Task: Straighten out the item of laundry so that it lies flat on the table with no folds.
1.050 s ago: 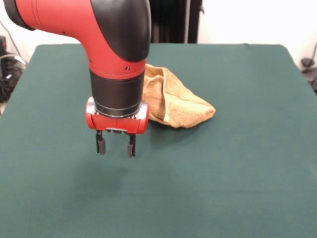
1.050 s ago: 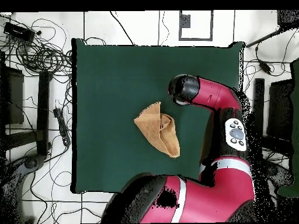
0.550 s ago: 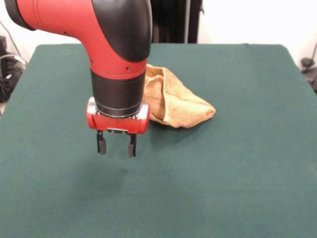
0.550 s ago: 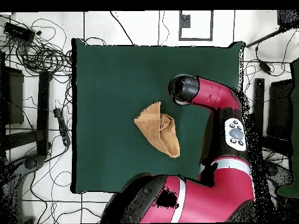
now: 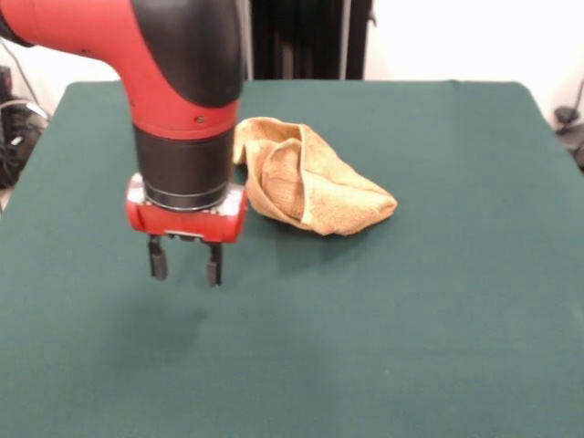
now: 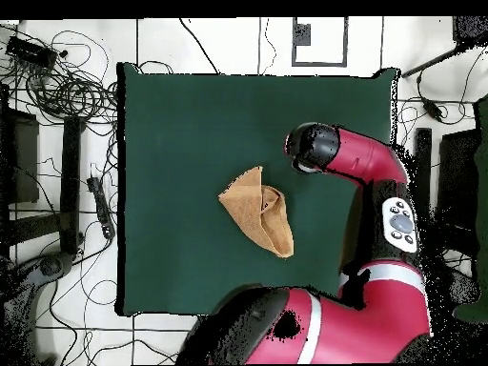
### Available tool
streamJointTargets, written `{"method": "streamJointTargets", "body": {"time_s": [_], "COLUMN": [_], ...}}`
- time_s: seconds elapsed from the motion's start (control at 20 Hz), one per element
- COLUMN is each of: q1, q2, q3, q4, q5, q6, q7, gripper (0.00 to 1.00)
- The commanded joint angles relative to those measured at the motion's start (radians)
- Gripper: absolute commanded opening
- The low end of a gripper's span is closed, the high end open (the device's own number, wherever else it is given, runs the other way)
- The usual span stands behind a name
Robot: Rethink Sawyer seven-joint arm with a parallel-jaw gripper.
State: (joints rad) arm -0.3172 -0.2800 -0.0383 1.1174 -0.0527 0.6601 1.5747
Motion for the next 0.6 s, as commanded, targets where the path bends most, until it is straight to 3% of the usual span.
{"method": "streamJointTargets", "body": {"time_s": [0.05,0.6], "q1": [-0.026,0.016], "q2": [-0.021,-0.033], "q3": [0.116,0.133], "q4": [0.087,0.079], "q5": [-0.076,-0.104], "q6": [0.079,0.116], "q7": [-0.152,-0.087], "gripper": [1.0,1.0]}}
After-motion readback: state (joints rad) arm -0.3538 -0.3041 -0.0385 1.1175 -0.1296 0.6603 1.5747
